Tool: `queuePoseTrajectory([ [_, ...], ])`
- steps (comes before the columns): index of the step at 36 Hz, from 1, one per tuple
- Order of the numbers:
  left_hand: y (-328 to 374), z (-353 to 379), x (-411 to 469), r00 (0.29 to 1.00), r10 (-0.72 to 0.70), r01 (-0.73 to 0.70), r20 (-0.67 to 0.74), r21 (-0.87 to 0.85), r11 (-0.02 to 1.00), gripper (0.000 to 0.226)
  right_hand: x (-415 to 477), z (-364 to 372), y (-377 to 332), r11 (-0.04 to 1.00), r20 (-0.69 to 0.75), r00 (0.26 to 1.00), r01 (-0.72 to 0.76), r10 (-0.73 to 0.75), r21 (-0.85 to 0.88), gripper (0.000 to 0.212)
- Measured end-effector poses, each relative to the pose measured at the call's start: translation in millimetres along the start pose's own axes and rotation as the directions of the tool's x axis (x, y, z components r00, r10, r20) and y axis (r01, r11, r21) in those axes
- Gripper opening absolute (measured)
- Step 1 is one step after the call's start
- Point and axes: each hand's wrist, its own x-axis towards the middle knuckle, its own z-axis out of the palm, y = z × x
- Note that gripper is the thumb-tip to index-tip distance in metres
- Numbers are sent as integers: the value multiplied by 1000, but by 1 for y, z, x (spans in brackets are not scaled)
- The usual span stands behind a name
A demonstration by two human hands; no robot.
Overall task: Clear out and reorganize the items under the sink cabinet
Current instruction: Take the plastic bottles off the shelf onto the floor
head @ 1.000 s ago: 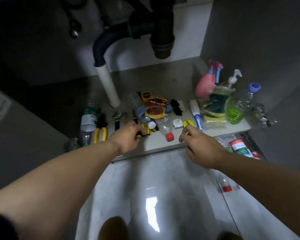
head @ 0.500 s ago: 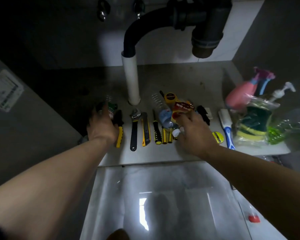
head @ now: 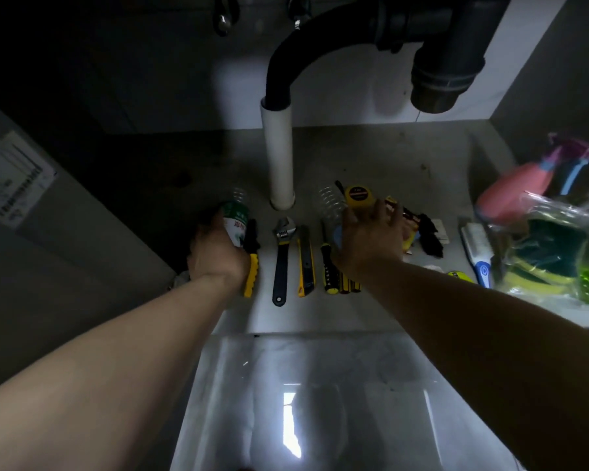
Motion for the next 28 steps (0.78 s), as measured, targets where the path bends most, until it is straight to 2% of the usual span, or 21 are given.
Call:
queuePoseTrajectory([
  [3, -2, 3, -2, 998, 56, -59, -42, -73, 996, 73, -5, 4, -4, 1000, -78, 997, -16, 18, 20, 74],
  [8, 1, 6, -12, 991, 121, -130, -57, -184, 974, 73, -17, -2, -5, 988, -170, 983, -38, 63, 148, 70],
  [12, 12, 0, -28, 980, 199, -195, -9, -253, 948, 72, -38, -16, 4, 937, -179, 971, -91, 158, 336, 80],
  [14, 23, -4, -40, 962, 273, -261, 18, -239, 935, 70, -56, -24, 18, 882, -162, 971, -83, 176, 464, 81],
  [17, 47, -9, -61, 942, 314, -276, 116, -260, 925, 75, -89, -33, 47, 818, -112, 978, -80, 174, 570, 72],
  [20, 71, -9, -93, 922, 359, -304, 146, -301, 904, 71, -127, -37, 83, 832, -55, 982, -125, 183, 541, 59],
  [23, 93, 4, -135, 899, 399, -323, 182, -342, 883, 76, -165, -36, 120, 830, 17, 974, -202, 226, 520, 58],
  [28, 113, 40, -211, 860, 417, -223, 295, -517, 826, 72, -222, -20, 176, 790, 138, 961, -275, 240, 547, 53],
])
